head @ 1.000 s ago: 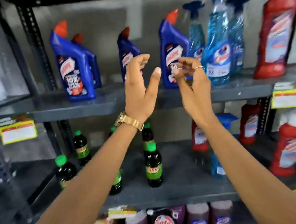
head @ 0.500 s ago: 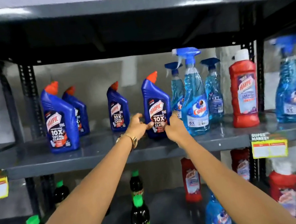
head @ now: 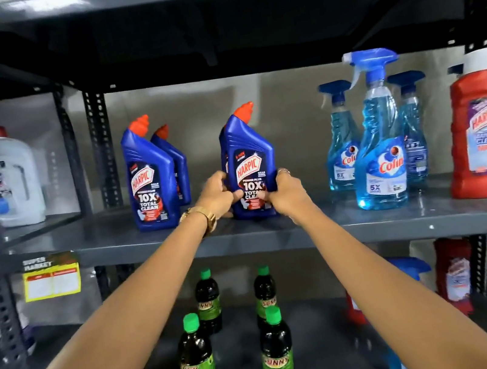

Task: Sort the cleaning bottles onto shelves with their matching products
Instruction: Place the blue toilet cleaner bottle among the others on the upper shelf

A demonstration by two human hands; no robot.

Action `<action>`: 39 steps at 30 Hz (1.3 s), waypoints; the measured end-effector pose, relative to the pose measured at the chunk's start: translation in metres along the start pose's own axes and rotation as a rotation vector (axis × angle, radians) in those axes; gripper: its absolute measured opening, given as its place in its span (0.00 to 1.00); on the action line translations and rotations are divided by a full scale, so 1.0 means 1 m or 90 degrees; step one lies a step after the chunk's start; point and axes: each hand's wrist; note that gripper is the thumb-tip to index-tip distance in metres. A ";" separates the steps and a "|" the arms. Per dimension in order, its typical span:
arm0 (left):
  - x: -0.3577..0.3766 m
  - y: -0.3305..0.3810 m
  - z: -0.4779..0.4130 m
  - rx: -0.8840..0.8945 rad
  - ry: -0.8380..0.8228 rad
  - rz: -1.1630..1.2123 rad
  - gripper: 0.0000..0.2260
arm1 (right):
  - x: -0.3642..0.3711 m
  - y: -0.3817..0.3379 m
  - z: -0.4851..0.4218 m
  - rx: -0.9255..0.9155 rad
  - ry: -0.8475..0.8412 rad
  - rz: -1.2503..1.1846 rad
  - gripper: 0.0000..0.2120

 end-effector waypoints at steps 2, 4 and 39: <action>-0.014 -0.004 0.000 -0.005 0.010 -0.017 0.12 | 0.009 -0.009 0.001 -0.007 -0.010 -0.003 0.21; -0.024 -0.007 -0.002 -0.005 0.015 -0.031 0.13 | 0.018 -0.015 0.000 -0.012 -0.015 -0.005 0.21; 0.243 0.070 0.083 0.548 0.164 -0.080 0.23 | -0.228 0.114 0.048 -0.292 0.295 -0.041 0.11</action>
Point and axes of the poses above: each hand's wrist, its own z-axis away from the middle knuckle, its own x-axis out of the palm, y = z × x, and after that the axes turned 4 degrees about z, right-handed
